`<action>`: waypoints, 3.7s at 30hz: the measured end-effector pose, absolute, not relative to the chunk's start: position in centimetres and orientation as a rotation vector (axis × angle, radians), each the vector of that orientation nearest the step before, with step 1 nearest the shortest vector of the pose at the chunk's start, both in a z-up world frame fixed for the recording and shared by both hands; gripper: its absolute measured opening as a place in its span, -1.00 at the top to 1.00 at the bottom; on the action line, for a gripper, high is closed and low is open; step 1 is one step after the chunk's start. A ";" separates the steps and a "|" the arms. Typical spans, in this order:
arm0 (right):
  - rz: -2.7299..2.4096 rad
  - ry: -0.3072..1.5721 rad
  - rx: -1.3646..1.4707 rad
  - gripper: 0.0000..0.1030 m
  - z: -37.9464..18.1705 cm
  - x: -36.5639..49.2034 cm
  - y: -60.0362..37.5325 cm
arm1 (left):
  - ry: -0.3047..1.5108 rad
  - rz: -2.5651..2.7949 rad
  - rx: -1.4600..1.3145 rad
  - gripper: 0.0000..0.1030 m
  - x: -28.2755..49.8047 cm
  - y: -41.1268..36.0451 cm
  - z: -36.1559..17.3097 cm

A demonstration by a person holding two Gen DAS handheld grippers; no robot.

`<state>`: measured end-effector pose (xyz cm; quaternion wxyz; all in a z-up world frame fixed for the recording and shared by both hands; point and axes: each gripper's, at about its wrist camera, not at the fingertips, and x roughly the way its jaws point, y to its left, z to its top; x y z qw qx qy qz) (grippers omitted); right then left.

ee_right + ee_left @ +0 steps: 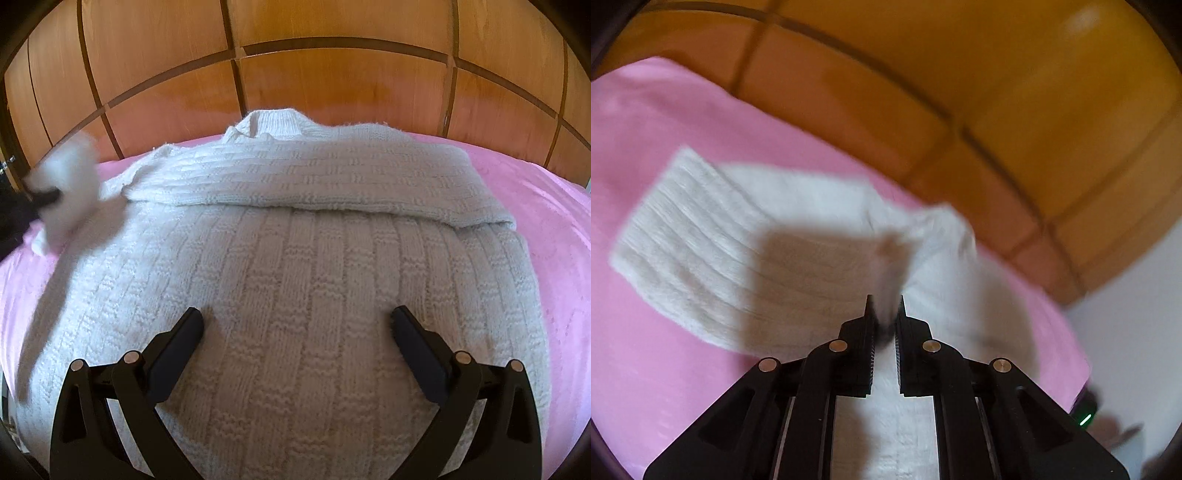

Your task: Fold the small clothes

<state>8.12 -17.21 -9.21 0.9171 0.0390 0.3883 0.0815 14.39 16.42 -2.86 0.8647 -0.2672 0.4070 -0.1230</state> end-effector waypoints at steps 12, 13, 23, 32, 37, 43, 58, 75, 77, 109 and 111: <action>0.445 0.882 0.378 -0.23 -5.6 11.6 -14.7 | 0.885 -0.258 -0.484 0.28 8.6 16.4 -5.4; 0.496 0.905 0.388 -0.22 -5.6 12.5 -13.0 | 0.889 -0.248 -0.492 0.28 8.1 16.3 -5.8; 0.581 0.963 0.273 0.89 -4.6 16.3 -3.0 | 0.903 -0.240 -0.444 0.27 5.9 16.0 -7.1; 0.503 0.601 0.298 0.89 8.1 15.9 -12.1 | 0.909 -0.224 -0.437 0.27 6.7 15.8 -7.7; 0.339 0.627 0.350 0.89 6.3 18.3 -18.5 | 0.914 -0.222 -0.419 0.27 6.6 15.6 -7.6; 0.173 0.735 0.415 0.89 0.6 19.8 -24.2 | 0.916 -0.216 -0.400 0.27 6.6 15.0 -7.8; -0.007 0.855 0.391 0.57 -6.6 19.4 -27.8 | 0.879 -0.186 -0.524 -0.35 11.2 18.5 -3.1; 0.126 0.821 0.201 -0.23 -6.2 18.4 -21.7 | 0.947 -0.231 -0.886 -0.34 27.2 24.1 -7.4; 0.123 0.825 0.208 -0.25 -6.8 18.4 -21.8 | 0.971 -0.251 -0.945 -0.34 28.7 24.0 -8.5; 0.079 0.809 0.092 -0.47 -8.7 19.0 -20.0 | 0.931 0.015 -0.106 0.33 23.4 10.5 -5.5; 0.082 0.807 0.098 -0.48 -8.6 19.1 -20.0 | 0.921 0.020 -0.121 0.32 23.3 9.5 -4.5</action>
